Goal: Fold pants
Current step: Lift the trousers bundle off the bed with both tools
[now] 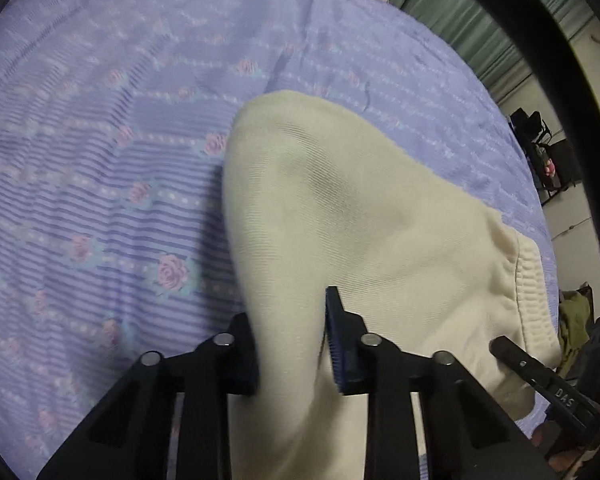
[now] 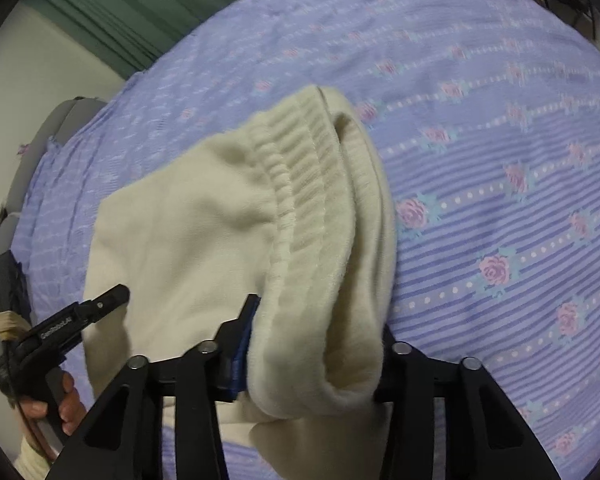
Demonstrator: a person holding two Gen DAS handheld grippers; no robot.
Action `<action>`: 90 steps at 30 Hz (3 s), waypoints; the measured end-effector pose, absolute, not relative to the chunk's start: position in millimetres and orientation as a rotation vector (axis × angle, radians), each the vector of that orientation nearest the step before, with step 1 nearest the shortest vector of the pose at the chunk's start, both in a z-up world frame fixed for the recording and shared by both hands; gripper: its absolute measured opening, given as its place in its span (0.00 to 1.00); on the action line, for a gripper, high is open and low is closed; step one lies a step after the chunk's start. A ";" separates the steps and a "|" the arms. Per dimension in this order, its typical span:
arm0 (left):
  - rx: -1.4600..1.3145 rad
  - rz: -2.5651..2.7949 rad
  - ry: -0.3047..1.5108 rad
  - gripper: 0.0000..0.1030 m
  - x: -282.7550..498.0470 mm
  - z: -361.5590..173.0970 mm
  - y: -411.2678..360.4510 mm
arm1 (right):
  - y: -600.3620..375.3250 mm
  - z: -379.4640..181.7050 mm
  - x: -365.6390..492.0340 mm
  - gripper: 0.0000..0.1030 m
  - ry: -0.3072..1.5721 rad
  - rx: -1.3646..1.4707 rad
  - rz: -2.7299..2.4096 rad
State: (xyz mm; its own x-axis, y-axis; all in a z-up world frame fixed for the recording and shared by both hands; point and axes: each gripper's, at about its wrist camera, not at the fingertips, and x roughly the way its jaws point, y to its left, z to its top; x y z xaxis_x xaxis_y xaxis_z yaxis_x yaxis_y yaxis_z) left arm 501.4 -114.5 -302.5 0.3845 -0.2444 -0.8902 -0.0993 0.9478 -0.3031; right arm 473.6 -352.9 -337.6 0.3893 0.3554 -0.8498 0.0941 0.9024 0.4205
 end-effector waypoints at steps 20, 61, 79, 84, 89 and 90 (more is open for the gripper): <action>-0.114 -0.138 1.012 0.17 324.9 -134.2 -46.0 | -257.9 -154.9 308.0 0.36 0.969 0.263 0.316; -0.148 -0.074 0.874 0.16 179.2 -46.2 206.2 | 20.8 -64.0 175.1 0.36 0.887 0.110 0.466; -0.177 -0.097 0.899 0.16 248.2 -63.4 328.1 | 133.7 -75.6 231.3 0.36 0.898 0.106 0.461; -0.177 -0.125 0.934 0.16 284.9 -85.2 375.6 | 182.3 -98.7 258.1 0.36 0.930 0.127 0.422; -0.194 -0.132 0.968 0.16 316.7 -114.3 414.9 | 222.4 -121.5 285.4 0.36 0.966 0.121 0.410; -0.200 -0.131 0.974 0.16 322.7 -120.8 422.5 | 231.2 -127.1 292.6 0.36 0.978 0.117 0.406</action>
State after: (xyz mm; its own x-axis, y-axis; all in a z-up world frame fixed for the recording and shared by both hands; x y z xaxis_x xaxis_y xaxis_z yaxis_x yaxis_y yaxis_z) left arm 322.7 422.5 -120.8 0.5560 -0.1995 -0.8069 0.0207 0.9738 -0.2265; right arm 292.6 231.2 -127.1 0.4907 0.3857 -0.7813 -0.2816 0.9188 0.2767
